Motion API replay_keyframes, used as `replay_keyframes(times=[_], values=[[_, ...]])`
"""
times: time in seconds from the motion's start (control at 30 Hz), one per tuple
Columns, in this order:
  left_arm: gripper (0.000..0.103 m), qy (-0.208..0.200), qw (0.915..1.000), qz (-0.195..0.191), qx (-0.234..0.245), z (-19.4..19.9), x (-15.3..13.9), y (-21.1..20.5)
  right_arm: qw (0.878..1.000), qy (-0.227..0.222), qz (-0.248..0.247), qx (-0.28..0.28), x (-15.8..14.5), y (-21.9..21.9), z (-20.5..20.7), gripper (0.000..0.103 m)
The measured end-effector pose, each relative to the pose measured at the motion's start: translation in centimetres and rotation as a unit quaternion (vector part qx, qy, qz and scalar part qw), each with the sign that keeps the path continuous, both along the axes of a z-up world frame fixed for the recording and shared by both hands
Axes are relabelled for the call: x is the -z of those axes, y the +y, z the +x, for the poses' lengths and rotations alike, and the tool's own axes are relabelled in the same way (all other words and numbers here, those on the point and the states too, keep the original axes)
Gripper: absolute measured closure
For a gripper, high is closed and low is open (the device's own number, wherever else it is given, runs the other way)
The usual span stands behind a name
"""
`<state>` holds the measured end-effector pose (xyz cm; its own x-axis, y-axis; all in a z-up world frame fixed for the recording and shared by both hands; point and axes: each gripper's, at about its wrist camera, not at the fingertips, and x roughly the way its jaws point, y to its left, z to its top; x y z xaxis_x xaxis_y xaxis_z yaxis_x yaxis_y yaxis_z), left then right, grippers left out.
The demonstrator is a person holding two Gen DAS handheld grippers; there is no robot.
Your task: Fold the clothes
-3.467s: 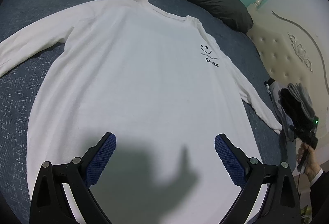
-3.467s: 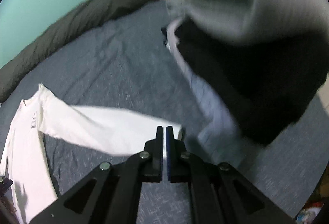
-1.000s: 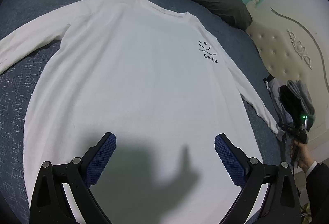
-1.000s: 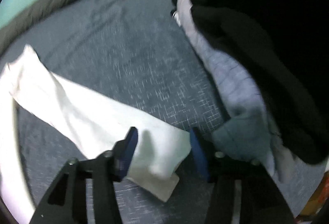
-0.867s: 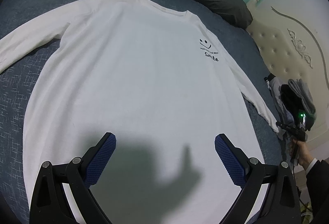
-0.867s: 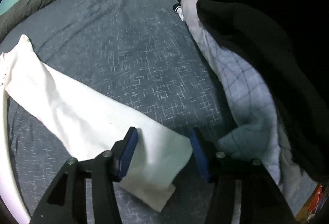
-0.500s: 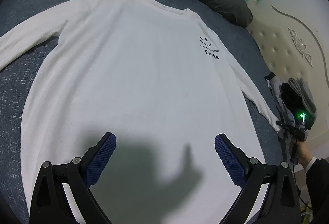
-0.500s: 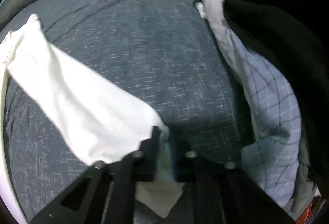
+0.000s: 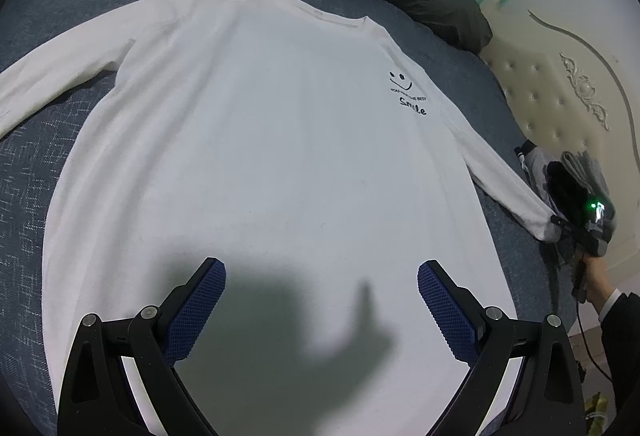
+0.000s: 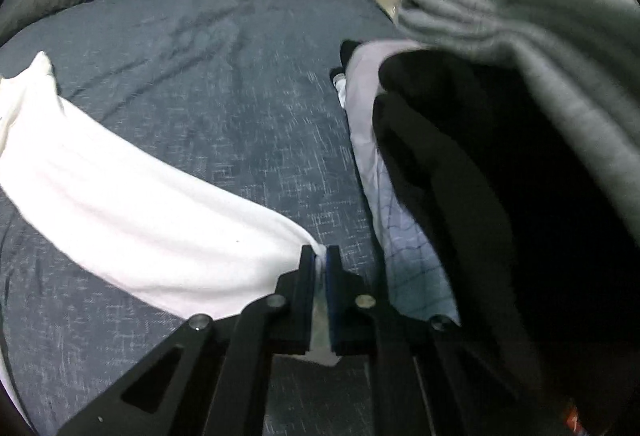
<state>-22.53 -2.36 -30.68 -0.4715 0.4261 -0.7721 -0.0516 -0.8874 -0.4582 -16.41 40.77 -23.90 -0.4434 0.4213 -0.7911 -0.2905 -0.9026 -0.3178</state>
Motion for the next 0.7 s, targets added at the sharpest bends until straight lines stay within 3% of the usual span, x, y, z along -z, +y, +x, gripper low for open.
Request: replay_keyframes(times=[0.27,0.3,0.43,0.5,0.7], values=[[0.004,-0.009,0.9999,-0.002,0.006,-0.2,0.7,0.4,0.999,-0.01,0.038,0.003,0.5,0.0,-2.3,0.097],[0.004,-0.01,0.9999,-0.002,0.007,-0.3,0.7,0.4,0.999,-0.011,0.045,0.003,0.4,-0.1,-2.4,0.091],[0.004,-0.009,0.9999,-0.001,0.011,-0.1,0.7,0.7,0.999,0.033,0.017,0.015,-0.6,-0.4,-2.9,0.071],[0.004,-0.007,0.9999,0.001,0.012,0.0,0.5,0.8,0.998,0.062,-0.018,0.018,-1.6,-0.4,-1.3,0.071],[0.004,0.001,0.9999,0.006,0.015,0.4,-0.2,0.9,0.997,0.061,-0.049,-0.005,-1.6,-1.8,3.4,0.067]])
